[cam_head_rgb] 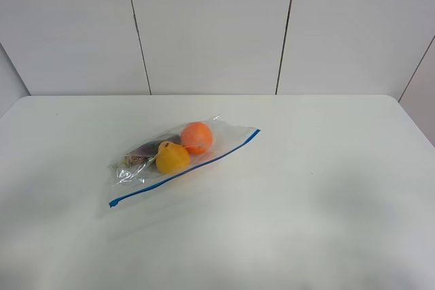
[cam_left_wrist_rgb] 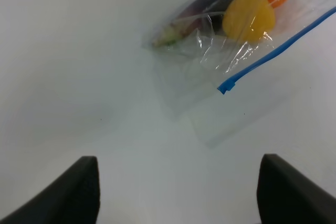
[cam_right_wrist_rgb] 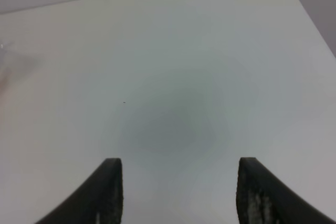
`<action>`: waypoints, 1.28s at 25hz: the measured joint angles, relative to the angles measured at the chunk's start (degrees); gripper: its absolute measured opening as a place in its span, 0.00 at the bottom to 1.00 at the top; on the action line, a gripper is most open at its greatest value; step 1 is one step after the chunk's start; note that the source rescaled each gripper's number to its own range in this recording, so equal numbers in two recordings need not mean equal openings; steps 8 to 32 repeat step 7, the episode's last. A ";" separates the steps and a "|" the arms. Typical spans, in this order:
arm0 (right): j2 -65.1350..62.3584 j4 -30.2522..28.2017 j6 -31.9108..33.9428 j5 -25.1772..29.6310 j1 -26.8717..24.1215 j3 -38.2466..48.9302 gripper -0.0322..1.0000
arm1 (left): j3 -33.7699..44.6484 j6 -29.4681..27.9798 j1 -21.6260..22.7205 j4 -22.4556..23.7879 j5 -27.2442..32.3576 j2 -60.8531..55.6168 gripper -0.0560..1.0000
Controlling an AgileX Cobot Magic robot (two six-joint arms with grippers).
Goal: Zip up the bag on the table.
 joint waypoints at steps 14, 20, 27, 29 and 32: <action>0.00 0.01 0.00 -0.03 0.00 0.00 0.58 | 0.00 0.00 0.00 0.00 0.00 0.00 0.98; 0.00 0.01 0.00 -0.03 0.00 0.00 0.58 | 0.00 0.00 0.00 0.00 0.00 0.00 0.98; 0.00 0.01 0.00 -0.03 0.00 0.00 0.58 | 0.00 0.00 0.00 0.00 0.00 0.00 0.98; 0.00 0.01 0.00 -0.03 0.00 0.00 0.58 | 0.00 0.00 0.00 0.00 0.00 0.00 0.98; 0.00 0.01 0.00 -0.03 0.00 0.00 0.58 | 0.00 0.00 0.00 0.00 0.00 0.00 0.98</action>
